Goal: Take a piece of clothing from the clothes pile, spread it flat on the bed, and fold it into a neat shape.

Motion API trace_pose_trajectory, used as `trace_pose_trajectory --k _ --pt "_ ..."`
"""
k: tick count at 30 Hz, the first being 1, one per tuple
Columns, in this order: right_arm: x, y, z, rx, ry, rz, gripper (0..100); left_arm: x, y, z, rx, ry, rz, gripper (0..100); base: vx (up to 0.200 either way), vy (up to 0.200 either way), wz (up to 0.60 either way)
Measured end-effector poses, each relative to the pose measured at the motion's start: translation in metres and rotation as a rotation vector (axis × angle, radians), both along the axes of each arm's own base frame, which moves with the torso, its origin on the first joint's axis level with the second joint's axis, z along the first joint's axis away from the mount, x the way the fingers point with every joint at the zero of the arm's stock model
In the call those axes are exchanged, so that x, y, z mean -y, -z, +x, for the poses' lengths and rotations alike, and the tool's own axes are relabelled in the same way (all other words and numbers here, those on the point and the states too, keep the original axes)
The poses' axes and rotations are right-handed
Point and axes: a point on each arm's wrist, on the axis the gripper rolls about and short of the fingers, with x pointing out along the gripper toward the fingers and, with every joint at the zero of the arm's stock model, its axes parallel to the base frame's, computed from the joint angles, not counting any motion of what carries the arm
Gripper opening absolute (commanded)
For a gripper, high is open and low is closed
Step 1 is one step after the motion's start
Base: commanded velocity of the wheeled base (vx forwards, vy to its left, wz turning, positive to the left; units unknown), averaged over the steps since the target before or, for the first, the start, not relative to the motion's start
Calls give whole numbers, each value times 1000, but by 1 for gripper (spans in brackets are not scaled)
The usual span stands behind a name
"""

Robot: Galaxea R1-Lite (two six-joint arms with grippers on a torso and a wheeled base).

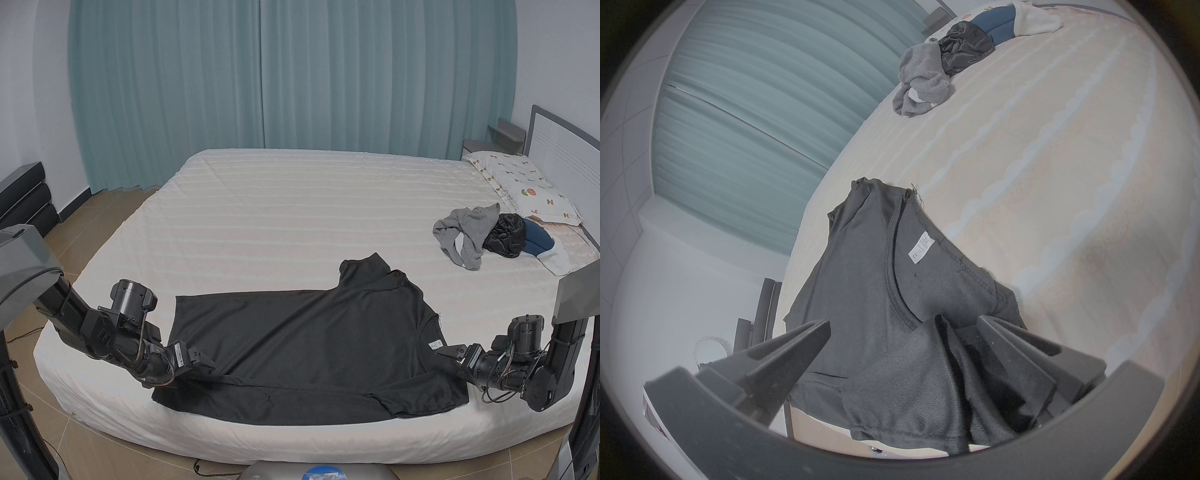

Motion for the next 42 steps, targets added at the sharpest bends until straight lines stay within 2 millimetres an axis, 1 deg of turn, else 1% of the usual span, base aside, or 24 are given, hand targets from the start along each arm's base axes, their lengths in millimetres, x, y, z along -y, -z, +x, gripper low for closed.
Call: trace_pose_trajectory --k 7,12,15,19,23,26,30,36,42 --pt "-1 -1 1 21 -2 2 100 0 6 27 30 -72 63 100 0 0 0" --pt "-1 -1 2 28 0 2 100 -1 4 44 47 -182 12 100 0 0 0" --pt "-1 -1 2 29 -1 2 100 -2 1 56 118 -233 -25 100 0 0 0" --pt "-1 -1 2 30 -1 2 100 -10 1 65 165 -292 -47 100 0 0 0" --pt "-1 0 2 29 0 2 100 -25 3 66 157 -340 -57 100 0 0 0" --pt "-1 0 2 29 1 3 100 -30 5 63 142 -343 -58 100 0 0 0" --pt "0 0 2 29 3 3 100 -35 2 60 142 -326 -75 100 0 0 0" --pt "0 -1 3 32 3 3 100 -35 0 60 152 -302 -91 100 0 0 0" --pt "1 -1 3 36 5 3 100 -35 7 60 145 -278 -70 100 0 0 0"
